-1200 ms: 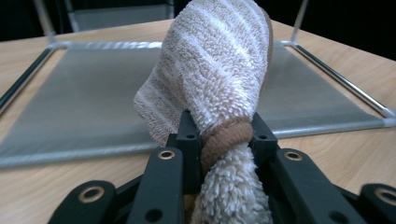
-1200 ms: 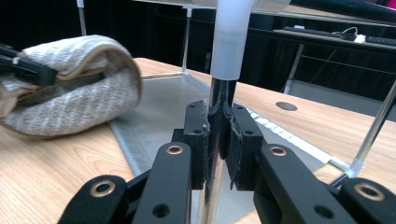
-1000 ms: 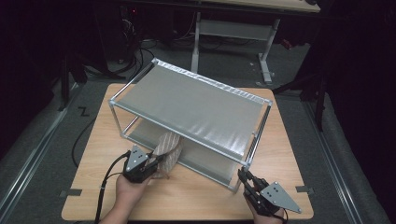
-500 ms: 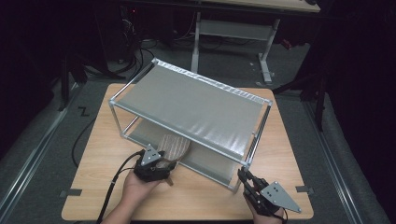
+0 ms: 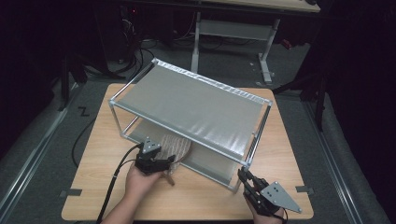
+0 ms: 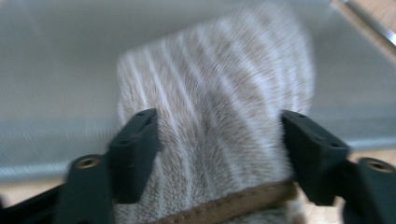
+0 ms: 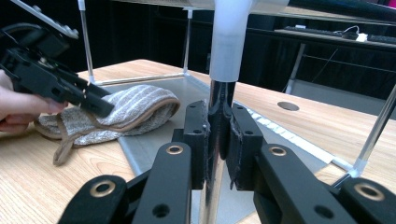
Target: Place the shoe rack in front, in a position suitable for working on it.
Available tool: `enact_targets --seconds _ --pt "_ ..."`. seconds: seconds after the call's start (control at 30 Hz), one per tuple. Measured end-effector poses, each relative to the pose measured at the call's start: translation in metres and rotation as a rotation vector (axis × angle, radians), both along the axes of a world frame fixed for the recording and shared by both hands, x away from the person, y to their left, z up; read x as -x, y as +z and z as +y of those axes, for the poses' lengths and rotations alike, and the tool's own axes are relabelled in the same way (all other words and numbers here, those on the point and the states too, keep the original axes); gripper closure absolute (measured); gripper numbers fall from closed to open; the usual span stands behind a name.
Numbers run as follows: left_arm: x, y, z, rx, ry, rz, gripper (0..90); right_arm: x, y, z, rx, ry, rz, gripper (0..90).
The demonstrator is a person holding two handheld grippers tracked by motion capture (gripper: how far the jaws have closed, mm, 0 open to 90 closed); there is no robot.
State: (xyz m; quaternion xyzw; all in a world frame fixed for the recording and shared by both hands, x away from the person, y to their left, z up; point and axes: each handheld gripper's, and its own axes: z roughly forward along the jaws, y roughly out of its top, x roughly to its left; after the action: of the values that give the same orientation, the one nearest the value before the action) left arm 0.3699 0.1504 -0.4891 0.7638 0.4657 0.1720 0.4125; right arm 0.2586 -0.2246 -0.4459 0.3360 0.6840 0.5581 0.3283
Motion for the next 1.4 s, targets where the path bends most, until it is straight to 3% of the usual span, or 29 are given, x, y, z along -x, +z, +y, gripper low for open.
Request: enact_targets --seconds 0.07,0.2,0.33,0.37,0.4,0.53,0.6,0.73,0.87,0.97,1.13,1.23,1.4 --pt "0.003 0.001 0.0 -0.018 -0.009 -0.001 23.9 0.0 0.0 0.0 0.001 0.001 -0.001 80.1" --pt "0.015 0.009 -0.002 -0.026 -0.051 -0.04 23.6 0.0 0.0 0.0 0.001 0.0 -0.006 80.0" --pt "0.011 -0.005 -0.004 -0.087 -0.044 0.021 24.1 0.001 -0.001 0.0 0.004 -0.002 -0.003 79.9" --pt "0.012 -0.008 -0.004 -0.091 -0.043 0.021 27.3 0.001 -0.001 -0.001 0.003 -0.001 -0.002 80.0" --pt "0.014 -0.01 -0.003 -0.106 -0.045 -0.006 36.6 0.002 -0.001 -0.002 0.0 0.0 0.001 80.3" --pt "0.019 -0.009 0.001 -0.111 -0.054 -0.035 62.6 0.003 -0.001 -0.002 -0.018 0.004 0.015 81.4" --pt "0.021 -0.007 0.004 -0.11 -0.059 -0.041 67.6 0.003 -0.001 0.0 -0.019 0.015 0.018 81.4" --pt "0.027 0.001 0.002 -0.07 -0.075 -0.067 70.1 0.005 -0.001 0.006 -0.012 0.04 0.014 81.3" --pt "0.036 0.012 -0.021 -0.04 -0.15 -0.11 70.4 0.006 -0.001 0.007 -0.007 0.04 0.012 81.1" --pt "0.043 0.017 -0.051 0.008 -0.215 -0.122 70.4 0.006 -0.001 0.008 -0.007 0.035 0.011 81.1" --pt "0.044 0.021 -0.096 0.024 -0.296 -0.129 69.8 0.006 -0.001 0.008 -0.004 0.036 0.008 81.0" --pt "0.043 0.021 -0.121 0.015 -0.32 -0.14 69.4 0.006 -0.001 0.007 -0.003 0.037 0.007 81.0" --pt "0.038 0.008 -0.151 0.007 -0.335 -0.085 68.9 0.006 -0.001 0.007 -0.007 0.046 0.007 81.1"
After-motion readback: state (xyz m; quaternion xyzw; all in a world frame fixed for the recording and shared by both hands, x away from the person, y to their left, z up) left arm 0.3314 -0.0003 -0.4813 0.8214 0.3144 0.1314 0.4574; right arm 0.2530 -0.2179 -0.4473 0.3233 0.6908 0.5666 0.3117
